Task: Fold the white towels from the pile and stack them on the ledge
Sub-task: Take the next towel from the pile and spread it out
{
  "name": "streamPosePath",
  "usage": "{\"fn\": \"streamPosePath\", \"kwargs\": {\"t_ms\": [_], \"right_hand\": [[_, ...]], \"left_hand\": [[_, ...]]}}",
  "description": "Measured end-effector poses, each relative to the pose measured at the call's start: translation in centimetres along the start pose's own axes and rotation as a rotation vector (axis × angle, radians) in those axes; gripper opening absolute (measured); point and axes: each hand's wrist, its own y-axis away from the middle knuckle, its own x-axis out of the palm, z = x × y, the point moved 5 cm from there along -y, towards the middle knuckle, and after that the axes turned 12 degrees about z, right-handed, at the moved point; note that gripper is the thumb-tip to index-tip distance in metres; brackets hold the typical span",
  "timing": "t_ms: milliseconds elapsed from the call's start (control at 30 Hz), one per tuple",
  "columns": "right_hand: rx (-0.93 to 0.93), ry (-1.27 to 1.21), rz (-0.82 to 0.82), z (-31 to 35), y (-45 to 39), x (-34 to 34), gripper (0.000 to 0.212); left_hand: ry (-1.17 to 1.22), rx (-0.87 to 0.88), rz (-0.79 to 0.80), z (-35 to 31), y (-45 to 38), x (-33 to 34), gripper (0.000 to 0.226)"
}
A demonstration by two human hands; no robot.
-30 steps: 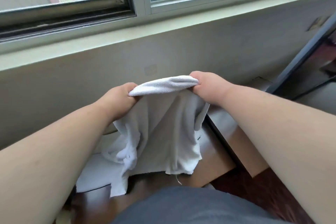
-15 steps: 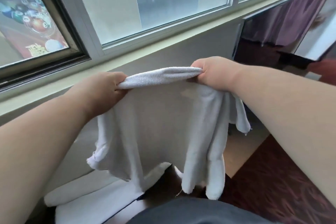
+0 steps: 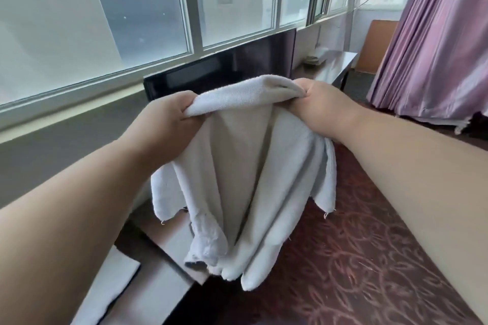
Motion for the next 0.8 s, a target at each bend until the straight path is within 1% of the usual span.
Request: {"fn": "streamPosePath", "kwargs": {"t_ms": [67,167,233,367,433,600,700,800], "right_hand": [[0.034,0.029,-0.080,-3.5,1.4,-4.3,0.010],[0.114,0.081,-0.178,-8.6,2.8,-10.0,0.013],[0.158,0.160,-0.196,-11.5,3.3,-13.1,0.011],[0.237,0.280,-0.250,-17.6,2.9,-18.9,0.014],[0.282,0.305,-0.271,-20.9,2.3,-21.3,0.010],[0.376,0.420,-0.261,-29.5,-0.8,-27.0,0.016],[0.427,0.494,-0.266,-35.0,-3.4,-30.8,0.011],[0.461,0.492,-0.269,-40.0,-6.7,-34.6,0.025]], "left_hand": [[0.013,0.008,-0.014,-3.5,-2.5,2.7,0.022],[-0.040,0.028,-0.004,-7.9,-6.4,6.5,0.013],[-0.115,0.099,0.009,-10.7,-9.1,8.8,0.010],[-0.180,0.241,0.050,-15.4,-15.6,13.6,0.014],[-0.179,0.291,0.068,-17.1,-19.0,16.5,0.016],[-0.186,0.403,0.096,-19.9,-28.8,24.5,0.018],[-0.146,0.458,0.106,-20.8,-35.6,29.6,0.021],[-0.114,0.479,0.158,-21.9,-42.7,34.2,0.016]]}}
